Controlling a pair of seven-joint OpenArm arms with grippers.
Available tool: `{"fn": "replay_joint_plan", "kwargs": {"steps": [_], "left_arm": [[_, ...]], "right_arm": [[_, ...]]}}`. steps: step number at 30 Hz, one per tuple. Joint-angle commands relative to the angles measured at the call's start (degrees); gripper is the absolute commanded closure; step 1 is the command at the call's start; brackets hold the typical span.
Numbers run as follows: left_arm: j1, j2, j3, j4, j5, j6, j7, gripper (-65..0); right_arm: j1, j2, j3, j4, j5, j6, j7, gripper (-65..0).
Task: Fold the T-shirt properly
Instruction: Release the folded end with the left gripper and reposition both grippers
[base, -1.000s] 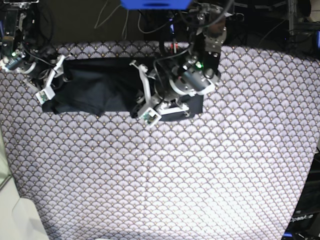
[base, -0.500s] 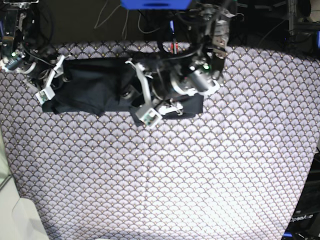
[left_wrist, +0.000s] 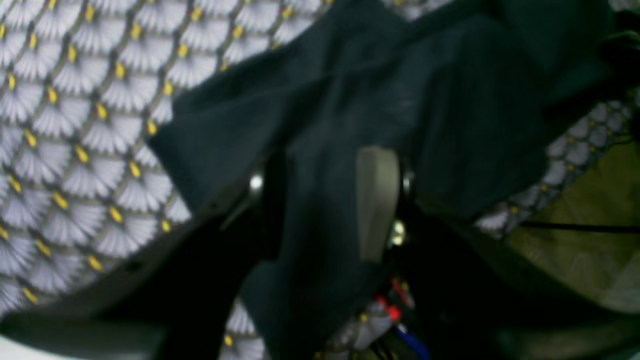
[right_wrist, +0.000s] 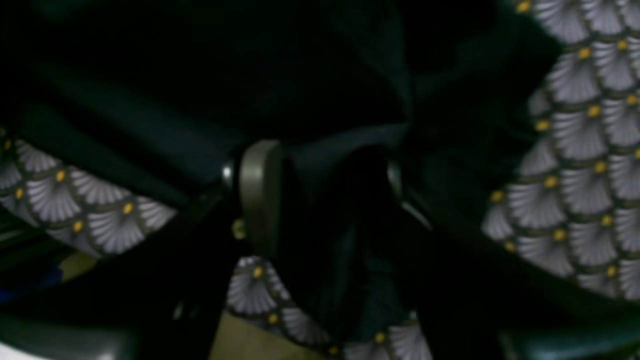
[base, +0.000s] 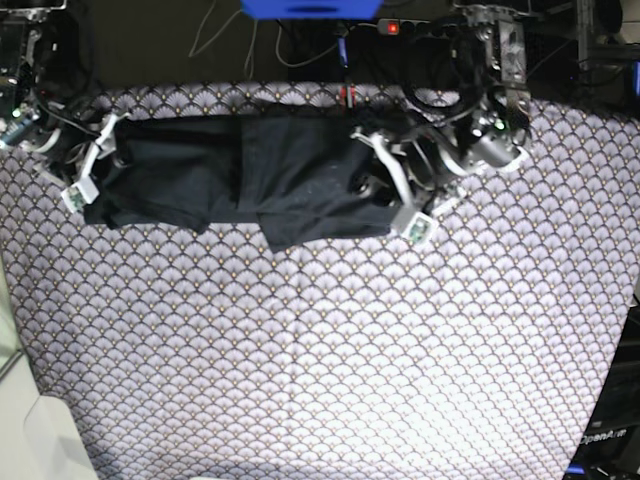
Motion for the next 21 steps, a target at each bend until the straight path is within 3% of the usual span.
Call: {"fn": "replay_joint_plan", "kwargs": {"steps": [1, 6, 8, 13, 21], "left_arm": [[-0.17, 0.09, -0.38, -0.67, -0.77, -0.25, -0.69, -25.2], [-0.17, 0.0, -2.31, -3.84, -0.86, -0.34, -0.78, -45.8], [0.27, 0.0, -3.28, -3.75, -1.04, -0.51, -0.78, -50.5], [0.62, 0.0, -3.98, -2.96, -1.39, -0.51, -0.78, -50.6], [0.53, 0.62, -3.63, -1.46, -1.48, -0.51, -0.78, -50.6]], "right_arm": [[0.2, 1.25, 0.54, 1.78, 0.72, -0.03, 1.01, -30.6], [-0.59, 1.16, 6.08, 6.09, 0.72, -0.03, -0.84, -32.7], [-0.5, 1.25, 8.36, 6.35, 0.72, -0.03, -2.15, -32.9], [1.08, 1.34, 13.02, 3.54, 0.72, -0.03, -2.86, -36.0], [3.54, 0.72, 13.2, -4.19, 0.9, -0.03, -2.86, -37.0]]}}
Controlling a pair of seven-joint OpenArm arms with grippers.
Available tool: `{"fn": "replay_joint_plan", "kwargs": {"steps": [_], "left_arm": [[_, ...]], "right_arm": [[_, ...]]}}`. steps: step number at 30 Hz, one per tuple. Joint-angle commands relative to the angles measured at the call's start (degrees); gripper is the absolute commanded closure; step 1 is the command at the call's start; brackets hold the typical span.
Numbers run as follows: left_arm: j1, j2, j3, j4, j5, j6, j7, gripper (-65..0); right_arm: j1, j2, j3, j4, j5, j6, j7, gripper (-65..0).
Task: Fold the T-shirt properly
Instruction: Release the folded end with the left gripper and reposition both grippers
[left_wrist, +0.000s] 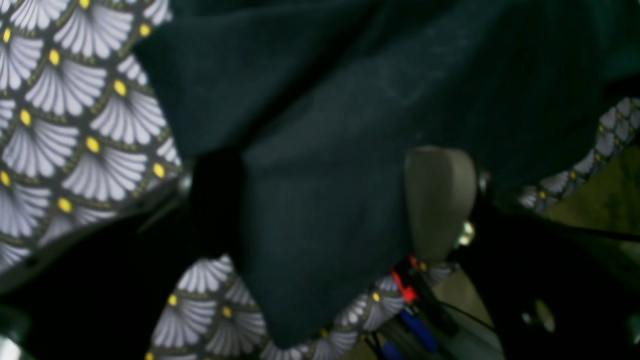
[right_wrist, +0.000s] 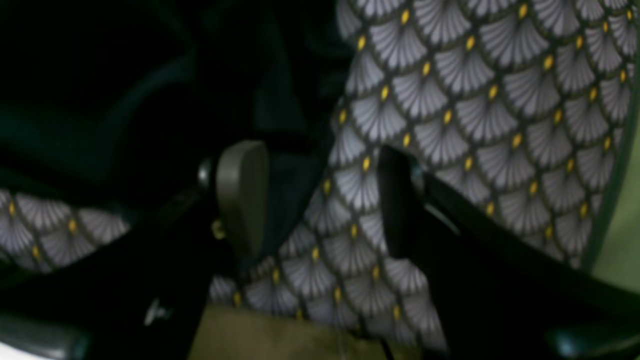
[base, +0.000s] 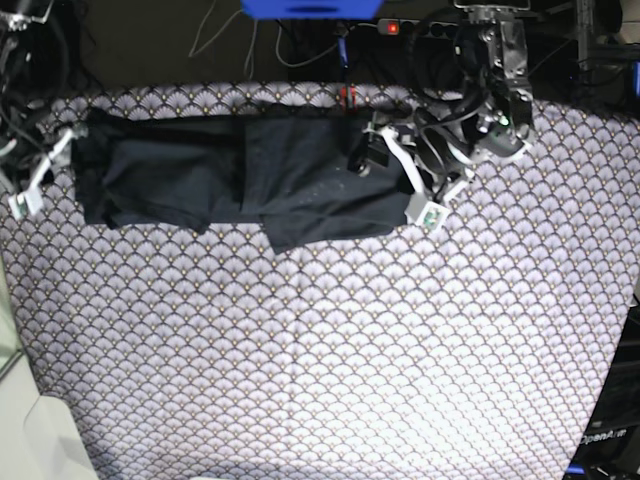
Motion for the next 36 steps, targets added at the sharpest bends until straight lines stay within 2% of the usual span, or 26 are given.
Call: {"fn": "replay_joint_plan", "kwargs": {"steps": [1, 10, 18, 26, 29, 32, 34, 36], "left_arm": [[-0.45, -0.02, -0.07, 2.24, -1.02, -0.34, -1.04, -50.6], [-0.28, -0.02, -0.07, 5.05, -1.02, -0.34, -0.69, -50.6], [-0.45, 0.77, -0.24, 5.05, -1.02, -0.34, -0.6, -50.6], [-1.86, 0.95, -0.24, 5.49, -1.72, -0.34, -0.43, -50.6], [-2.12, 0.69, -0.51, 5.93, -4.53, 0.01, -0.43, -50.6], [-2.21, 0.25, -0.51, 6.46, -7.96, 0.1, -0.43, -50.6], [-2.47, 0.25, -0.51, 6.81, -8.14, 0.1, -0.43, -50.6], [-2.3, 0.16, -0.51, 6.81, -8.49, 0.1, -0.43, -50.6]], "right_arm": [[0.79, 0.94, 0.41, -0.49, 0.26, -0.05, 0.66, -37.3], [7.65, 1.11, 0.24, -12.53, 0.26, -0.05, 0.66, -38.1], [7.91, 0.76, 0.24, -13.14, 0.26, -0.05, 0.4, -38.1], [7.74, -2.84, 0.24, -12.97, 0.35, -0.05, -1.63, -36.5], [8.0, -3.28, 0.24, -12.97, 0.35, -0.05, -1.45, -28.2], [8.09, -4.42, 0.5, -12.97, 0.35, -0.05, -1.45, -12.2], [8.53, -4.42, 0.15, -12.97, 0.35, -0.05, -1.54, -3.0], [8.7, -3.72, 0.15, -12.88, 0.35, -0.05, -1.54, -1.0]]}}
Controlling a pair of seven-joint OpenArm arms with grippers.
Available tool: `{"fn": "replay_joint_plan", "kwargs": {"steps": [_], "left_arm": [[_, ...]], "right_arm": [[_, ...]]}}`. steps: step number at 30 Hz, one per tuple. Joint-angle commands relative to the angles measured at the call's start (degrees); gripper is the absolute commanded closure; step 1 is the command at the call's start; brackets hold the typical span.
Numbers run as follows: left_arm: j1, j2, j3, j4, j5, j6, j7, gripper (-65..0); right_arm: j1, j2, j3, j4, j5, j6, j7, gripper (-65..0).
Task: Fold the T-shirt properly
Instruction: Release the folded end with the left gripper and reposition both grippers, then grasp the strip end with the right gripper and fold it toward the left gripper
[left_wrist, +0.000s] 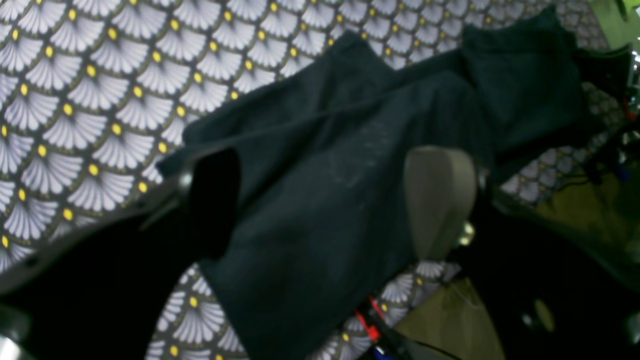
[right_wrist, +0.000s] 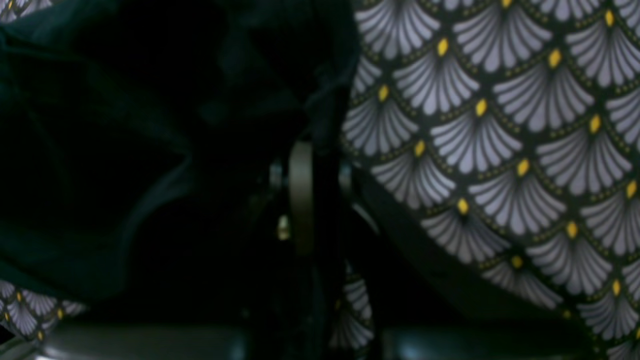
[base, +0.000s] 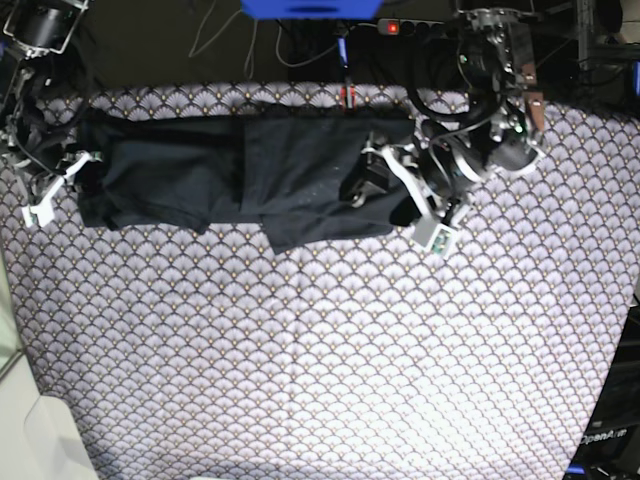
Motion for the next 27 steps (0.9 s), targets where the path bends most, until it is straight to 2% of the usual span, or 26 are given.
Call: {"fn": "replay_joint_plan", "kwargs": {"steps": [1, 4, 11, 19, 24, 27], "left_arm": [[-0.26, -0.06, -0.09, 1.15, -1.01, -0.1, -1.0, -50.6], [-0.09, -1.11, -1.41, 0.97, -1.01, -0.1, -1.0, -50.6], [3.17, -2.08, -8.35, 0.97, -0.92, -0.27, -1.0, -50.6], [5.28, -3.66, -10.64, 0.44, -0.92, -0.36, -0.91, -50.6], [6.33, -4.19, -10.73, 0.36, -0.84, -0.45, -1.35, -50.6], [6.24, -5.16, -10.73, 0.36, -0.92, -0.45, -1.44, -50.6]], "right_arm": [[0.31, 1.31, -0.16, 0.34, -0.02, 0.36, -1.17, -1.2], [0.31, 1.66, 0.37, 2.8, -0.02, 0.36, -1.08, -0.8], [-6.11, 1.05, 0.37, 22.85, 0.07, 0.36, -1.52, -0.8], [-11.56, -3.88, -0.68, 36.21, 0.07, 0.36, -1.61, -0.8], [-12.79, -5.81, -6.66, 37.0, 0.07, 0.36, -3.19, -0.8], [-11.29, -8.18, -10.62, 37.09, 0.07, 0.36, -5.12, -0.9]]}}
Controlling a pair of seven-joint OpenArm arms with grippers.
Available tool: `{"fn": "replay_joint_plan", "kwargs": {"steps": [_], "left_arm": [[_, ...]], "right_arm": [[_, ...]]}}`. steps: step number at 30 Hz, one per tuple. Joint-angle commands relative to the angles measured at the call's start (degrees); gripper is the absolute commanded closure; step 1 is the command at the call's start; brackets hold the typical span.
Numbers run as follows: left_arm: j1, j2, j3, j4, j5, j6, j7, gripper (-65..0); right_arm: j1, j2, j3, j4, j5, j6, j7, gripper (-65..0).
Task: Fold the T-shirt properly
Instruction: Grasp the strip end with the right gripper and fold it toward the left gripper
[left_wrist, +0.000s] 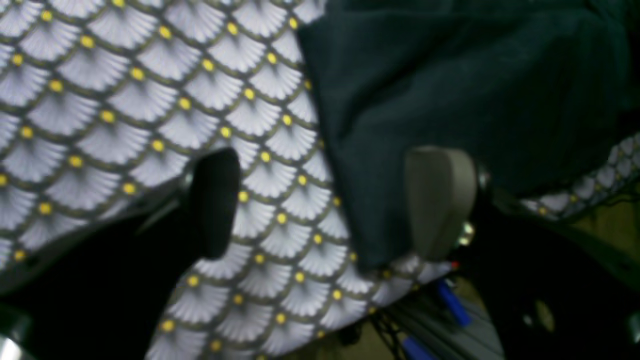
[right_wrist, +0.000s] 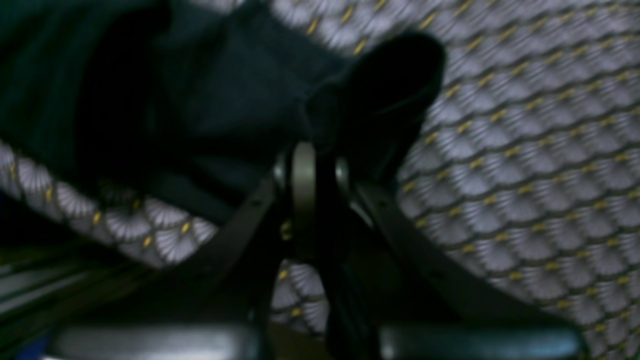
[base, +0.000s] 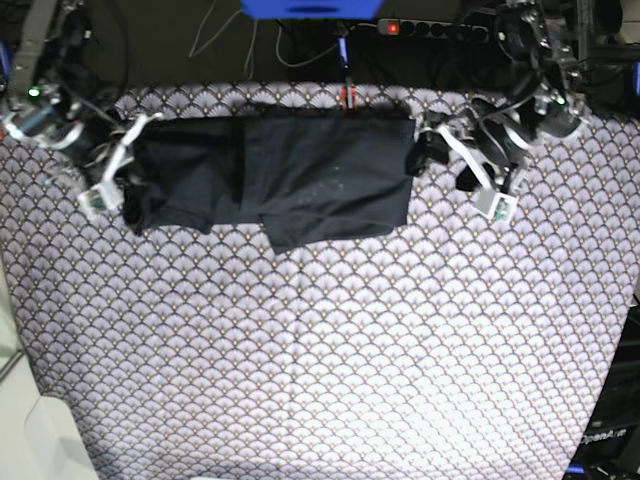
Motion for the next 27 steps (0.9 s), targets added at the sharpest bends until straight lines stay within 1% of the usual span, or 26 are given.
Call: {"fn": "replay_joint_plan", "kwargs": {"steps": [1, 8, 10, 12, 16, 18, 23, 27], "left_arm": [[-0.23, -0.44, -0.19, 0.84, -0.97, -0.25, -1.06, -50.6], [-0.23, -0.61, -0.19, 0.84, -0.88, -0.25, -0.8, -50.6], [-0.23, -0.61, -0.11, 0.84, -0.88, -0.25, -0.8, -50.6], [-0.32, -0.61, -0.11, 0.84, -0.88, -0.25, -0.89, -50.6], [-0.49, -0.61, -0.11, 0.84, -0.88, -0.25, -1.06, -50.6], [-0.58, -0.61, -0.11, 0.84, -0.88, -0.25, -1.06, -50.6], [-0.67, -0.61, -0.19, 0.84, -0.88, -0.25, -1.06, -50.6], [-0.58, -0.61, -0.19, 0.84, -0.97, -0.25, -1.06, -50.6]], "right_arm": [[1.3, -0.45, -0.94, 1.11, 1.66, -0.01, 0.88, -1.0], [9.56, -5.73, -7.53, 1.9, 1.66, -0.01, -7.29, -1.0], [12.38, -7.84, -9.64, 1.9, 1.66, -0.01, -10.46, -1.0], [14.22, -10.47, -11.58, 1.9, 1.66, -0.01, -12.39, -1.0], [15.19, -14.69, -16.41, 1.82, 1.66, -0.01, -13.8, -1.0], [14.93, -16.01, -18.7, 1.55, 1.66, -0.01, -13.62, -1.0], [14.49, -17.86, -24.59, 1.38, 1.57, -0.01, -13.44, -1.0], [14.75, -18.03, -28.37, 1.03, 1.57, -0.01, -13.44, -1.0]]}}
